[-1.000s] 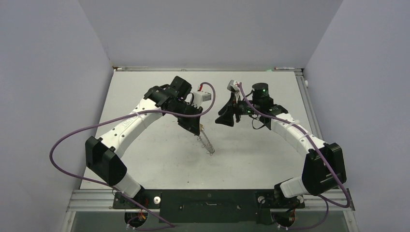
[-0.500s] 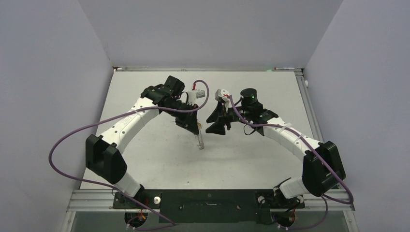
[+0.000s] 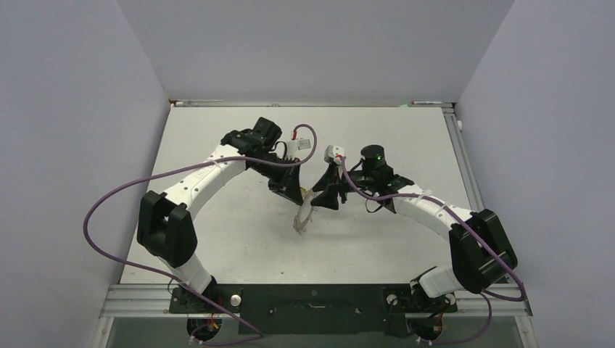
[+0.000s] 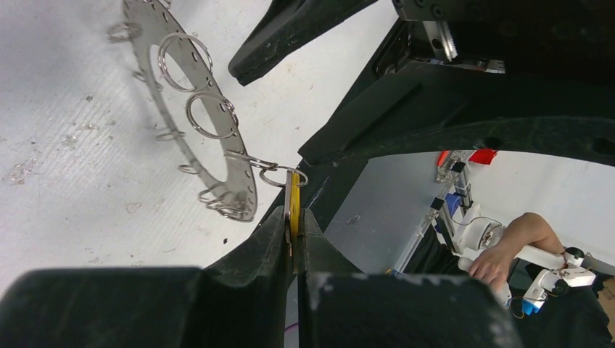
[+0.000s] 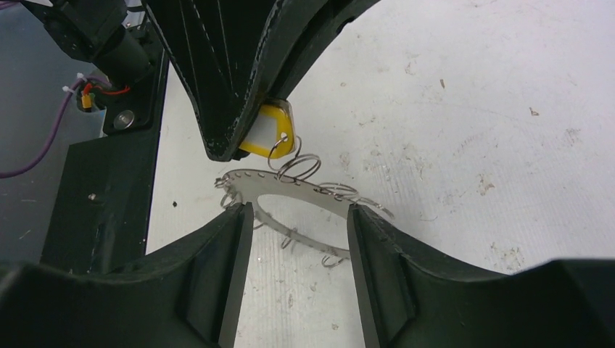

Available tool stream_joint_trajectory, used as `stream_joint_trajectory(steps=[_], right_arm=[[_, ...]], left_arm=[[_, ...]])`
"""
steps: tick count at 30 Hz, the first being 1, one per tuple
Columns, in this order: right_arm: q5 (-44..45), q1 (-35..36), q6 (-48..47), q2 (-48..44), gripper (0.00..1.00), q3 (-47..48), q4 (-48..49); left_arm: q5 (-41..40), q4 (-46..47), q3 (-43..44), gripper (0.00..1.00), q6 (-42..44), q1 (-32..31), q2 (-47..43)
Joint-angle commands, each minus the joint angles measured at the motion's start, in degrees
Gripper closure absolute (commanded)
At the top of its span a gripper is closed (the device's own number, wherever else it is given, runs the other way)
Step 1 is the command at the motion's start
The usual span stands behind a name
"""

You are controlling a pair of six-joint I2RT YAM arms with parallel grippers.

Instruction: Remove the keys from the keyring

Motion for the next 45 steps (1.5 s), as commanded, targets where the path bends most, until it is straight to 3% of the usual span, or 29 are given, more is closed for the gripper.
stream_joint_trajectory(steps=[1, 13, 14, 15, 22, 27, 36, 45], right_arm=[[0.1, 0.7, -0.7, -1.4, 0.48, -1.9, 8.3], [3.8, 2.5, 2.5, 0.2, 0.46, -0.9, 13.4], [-6.4, 2.6, 2.4, 0.3, 0.46, -0.9, 13.5], [3.0, 2.7, 2.2, 0.3, 0.47, -1.0, 13.6], [6.1, 3.7, 0.8, 1.3, 0.49, -0.9, 14.6], [7.2, 4.0, -0.5, 1.8, 0.57, -0.3, 15.0], [6.4, 3.8, -2.2, 1.6, 0.86, -0.5, 13.2], [5.5, 3.3, -1.5, 1.5, 0.95, -0.4, 12.8]], left_arm=[[3.7, 3.0, 0.4, 1.00, -1.4, 0.6, 0.2], [6.3, 3.4, 0.8, 1.00, -2.7, 1.5, 1.3], [6.5, 3.5, 0.7, 1.00, -2.7, 1.5, 1.3], [6.6, 3.4, 0.7, 1.00, -2.6, 1.5, 1.2], [7.8, 3.6, 0.1, 1.00, -2.7, 1.5, 0.7], [9.0, 3.6, 0.1, 1.00, -2.5, 1.5, 0.5], [9.3, 3.8, -0.3, 1.00, -2.5, 4.3, 0.0], [7.9, 5.0, -2.2, 1.00, -3.3, 7.7, -0.9]])
